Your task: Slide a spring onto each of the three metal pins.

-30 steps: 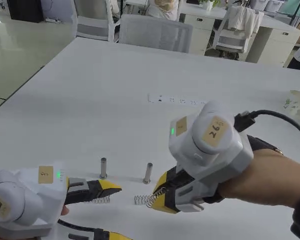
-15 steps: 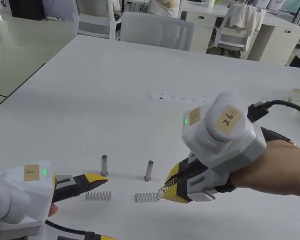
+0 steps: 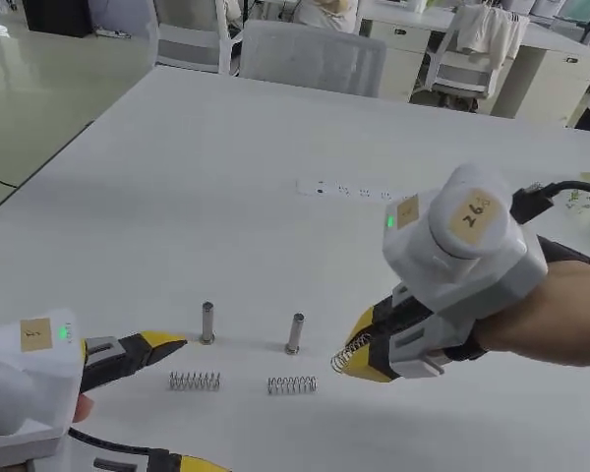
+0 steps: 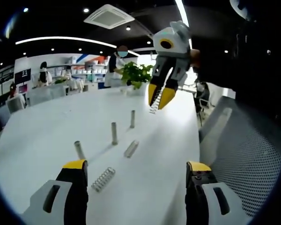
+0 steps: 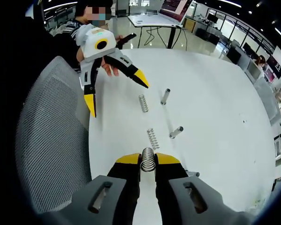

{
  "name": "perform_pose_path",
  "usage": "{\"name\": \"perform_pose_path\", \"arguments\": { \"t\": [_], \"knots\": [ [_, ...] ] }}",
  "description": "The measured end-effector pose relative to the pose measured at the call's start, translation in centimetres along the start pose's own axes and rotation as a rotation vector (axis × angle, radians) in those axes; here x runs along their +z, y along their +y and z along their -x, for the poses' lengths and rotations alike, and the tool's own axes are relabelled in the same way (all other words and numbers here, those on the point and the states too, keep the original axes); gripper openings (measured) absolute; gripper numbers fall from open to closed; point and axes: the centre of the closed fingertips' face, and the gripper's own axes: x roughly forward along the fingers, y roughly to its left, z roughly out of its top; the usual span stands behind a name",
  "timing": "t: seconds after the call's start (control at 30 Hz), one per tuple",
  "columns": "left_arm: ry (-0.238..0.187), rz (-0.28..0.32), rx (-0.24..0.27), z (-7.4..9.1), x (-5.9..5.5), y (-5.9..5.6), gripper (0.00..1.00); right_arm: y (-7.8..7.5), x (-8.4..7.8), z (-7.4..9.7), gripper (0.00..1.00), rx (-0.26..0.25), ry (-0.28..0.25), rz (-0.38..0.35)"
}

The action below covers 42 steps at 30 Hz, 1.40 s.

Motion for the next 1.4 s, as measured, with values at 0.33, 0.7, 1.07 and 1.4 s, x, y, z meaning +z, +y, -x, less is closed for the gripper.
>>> {"name": "perform_pose_path", "arguments": {
  "t": [0.33,0.7,1.07,1.4],
  "knots": [
    [0.006,-0.004,0.031,0.6,-0.3,0.8,0.84,-1.7,-1.4,1.1,0.08,-0.032,0.022,-0.030],
    [0.009,-0.029,0.051,0.9,-0.4,1.6,0.84,-4.4,-3.1,2.2,0.08,-0.075,0.064,-0.056],
    [0.020,-0.052,0.058,1.0,-0.5,1.9,0.83,-6.4,-4.4,2.1,0.08,-0.091,0.130,-0.050],
    [0.028,-0.060,0.070,1.2,-0.7,2.1,0.84,-7.6,-5.2,0.9,0.08,-0.078,0.191,-0.032]
  ]
}}
